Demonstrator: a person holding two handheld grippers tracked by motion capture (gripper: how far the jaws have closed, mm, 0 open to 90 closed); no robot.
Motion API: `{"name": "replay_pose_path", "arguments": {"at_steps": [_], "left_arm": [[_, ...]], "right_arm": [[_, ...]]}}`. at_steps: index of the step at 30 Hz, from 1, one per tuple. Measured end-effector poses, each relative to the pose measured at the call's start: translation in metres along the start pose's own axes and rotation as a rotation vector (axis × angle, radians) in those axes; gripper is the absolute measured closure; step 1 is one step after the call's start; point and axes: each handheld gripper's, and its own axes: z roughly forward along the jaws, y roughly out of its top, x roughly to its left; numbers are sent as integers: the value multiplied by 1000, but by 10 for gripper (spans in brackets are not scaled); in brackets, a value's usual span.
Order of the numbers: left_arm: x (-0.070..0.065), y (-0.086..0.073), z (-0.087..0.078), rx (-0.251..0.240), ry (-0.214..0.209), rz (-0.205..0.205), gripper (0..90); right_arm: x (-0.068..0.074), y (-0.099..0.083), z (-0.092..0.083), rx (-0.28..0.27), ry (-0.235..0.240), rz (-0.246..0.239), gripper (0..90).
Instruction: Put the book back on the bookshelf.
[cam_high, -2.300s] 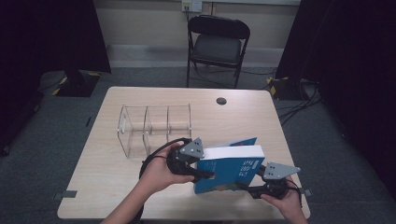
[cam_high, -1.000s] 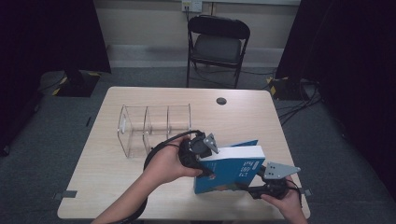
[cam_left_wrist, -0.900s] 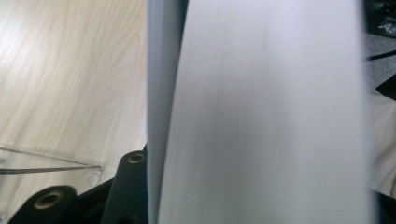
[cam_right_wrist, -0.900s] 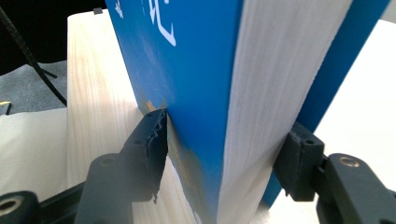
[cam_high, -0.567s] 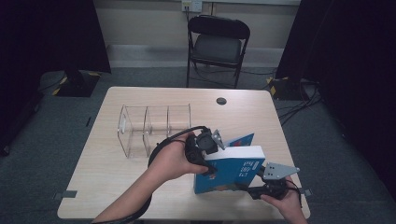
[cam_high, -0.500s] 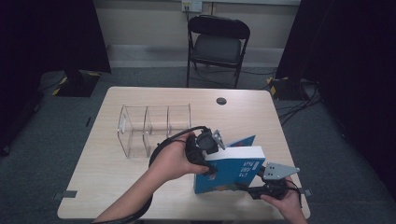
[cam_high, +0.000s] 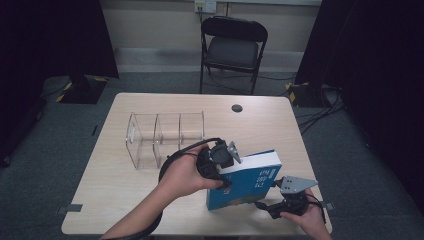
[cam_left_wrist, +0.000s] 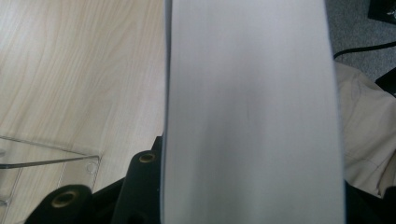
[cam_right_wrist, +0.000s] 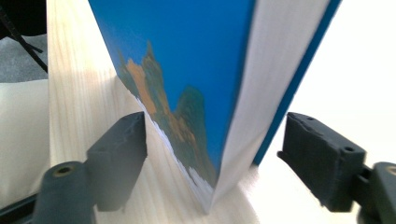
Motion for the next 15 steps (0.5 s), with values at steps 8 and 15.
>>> {"name": "replay_pose_path", "arguments": {"at_steps": [8,15], "left_arm": [[4,-7,-8,14,24,-17,619],[9,-17,-20,26,41,-55,620]], "right_arm": [[-3,-3,-1,-5,-11,15,184],[-7,-8,1,29,-45,48,160]]}}
